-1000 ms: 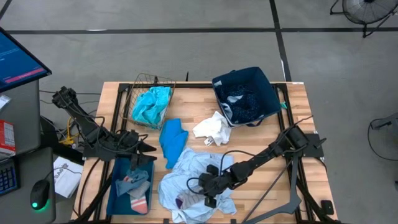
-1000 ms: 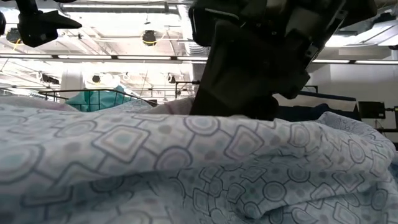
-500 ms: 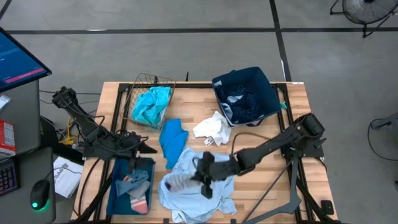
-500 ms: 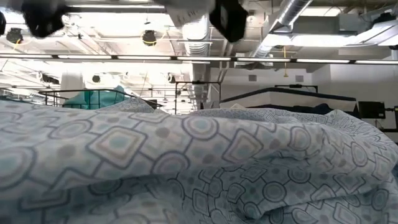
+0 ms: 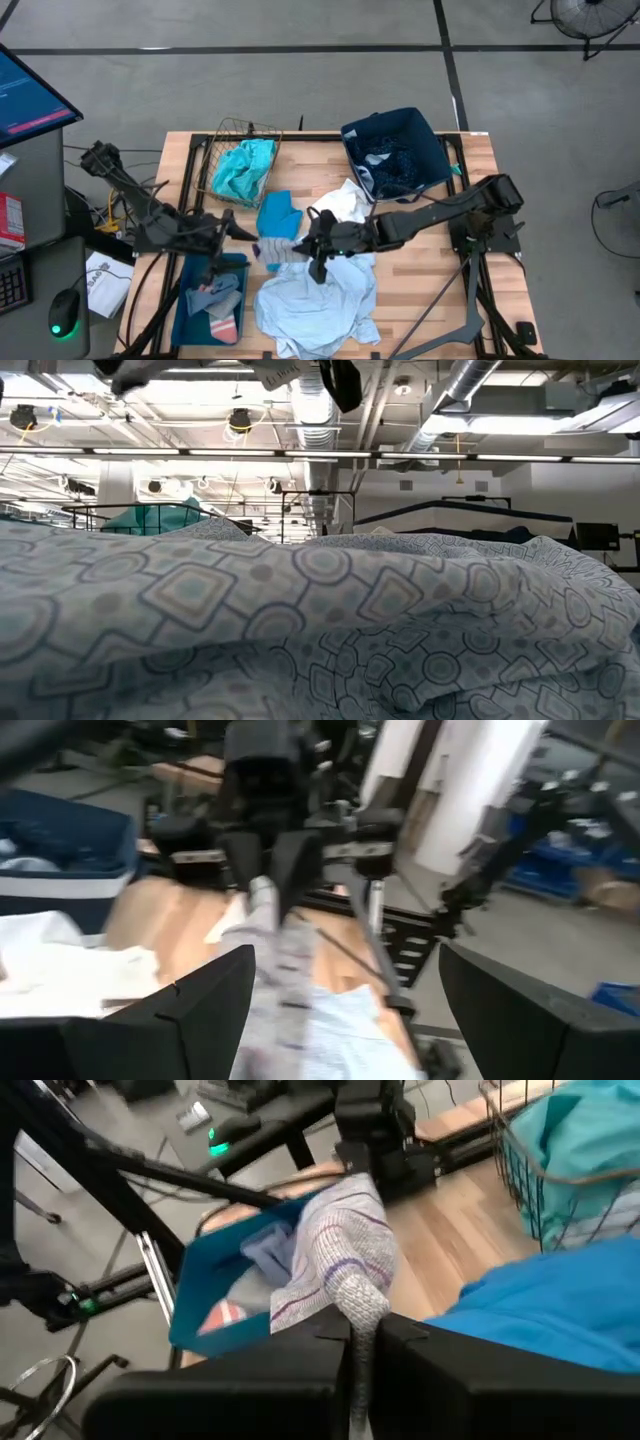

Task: Pick & Place Cloths
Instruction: Put the gray sock into the blue bin

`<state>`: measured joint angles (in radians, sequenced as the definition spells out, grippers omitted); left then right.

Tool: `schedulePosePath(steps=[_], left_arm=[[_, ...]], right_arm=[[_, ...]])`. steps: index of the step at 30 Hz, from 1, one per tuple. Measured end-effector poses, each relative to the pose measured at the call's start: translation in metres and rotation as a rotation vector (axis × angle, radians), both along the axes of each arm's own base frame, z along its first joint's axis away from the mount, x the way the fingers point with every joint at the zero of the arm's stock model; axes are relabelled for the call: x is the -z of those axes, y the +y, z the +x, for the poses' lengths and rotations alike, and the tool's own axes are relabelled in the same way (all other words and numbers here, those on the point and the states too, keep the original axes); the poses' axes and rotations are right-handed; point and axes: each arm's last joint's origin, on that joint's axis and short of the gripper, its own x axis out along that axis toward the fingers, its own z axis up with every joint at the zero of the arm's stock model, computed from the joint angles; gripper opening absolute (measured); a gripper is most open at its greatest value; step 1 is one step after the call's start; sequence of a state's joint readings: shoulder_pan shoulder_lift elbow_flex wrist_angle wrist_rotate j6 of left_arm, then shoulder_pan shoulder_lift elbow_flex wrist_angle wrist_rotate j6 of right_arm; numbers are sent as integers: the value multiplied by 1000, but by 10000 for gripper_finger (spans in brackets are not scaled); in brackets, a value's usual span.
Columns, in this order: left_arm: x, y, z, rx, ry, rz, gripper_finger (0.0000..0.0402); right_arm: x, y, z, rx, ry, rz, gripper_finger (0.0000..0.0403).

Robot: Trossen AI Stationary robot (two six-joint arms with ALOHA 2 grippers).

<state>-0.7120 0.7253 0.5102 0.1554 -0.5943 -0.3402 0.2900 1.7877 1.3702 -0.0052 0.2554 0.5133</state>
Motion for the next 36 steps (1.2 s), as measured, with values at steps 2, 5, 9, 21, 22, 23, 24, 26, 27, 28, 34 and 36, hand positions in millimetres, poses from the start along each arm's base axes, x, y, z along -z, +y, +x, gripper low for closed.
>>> schedulePosePath(steps=[2, 5, 9, 21, 22, 23, 24, 26, 27, 28, 34, 36], left_arm=[[4, 2, 6, -32, 19, 16, 301], [11, 5, 18, -85, 59, 47, 301], [22, 7, 32, -58, 116, 65, 301], [43, 23, 60, -117, 229, 13, 300], [43, 25, 61, -114, 230, 7, 296], [42, 27, 62, -105, 230, 1, 289], [42, 28, 62, -96, 231, -10, 279], [42, 30, 63, -78, 232, -35, 245], [42, 30, 63, -69, 234, -39, 223], [42, 30, 63, -59, 235, -43, 197], [41, 32, 64, -47, 231, -50, 23], [41, 31, 64, -45, 228, -59, 11]], right_arm=[[0, -3, 1, 7, 4, -4, 3], [0, -5, 2, 6, -2, -16, 2], [-1, -7, 2, 10, -9, -15, 2], [-1, -6, 2, -8, -9, -15, 2], [-1, -6, 2, -11, -9, -14, 2], [-1, -6, 2, -11, -9, -14, 2], [-1, -6, 2, -11, -9, -14, 1], [-1, -6, 2, -12, -9, -16, 1], [-1, -6, 2, -15, -9, -21, 1], [-1, -6, 2, -18, -9, -26, 2], [-1, -6, 2, -24, -9, -36, 6], [-1, -6, 2, -24, -9, -37, 6]])
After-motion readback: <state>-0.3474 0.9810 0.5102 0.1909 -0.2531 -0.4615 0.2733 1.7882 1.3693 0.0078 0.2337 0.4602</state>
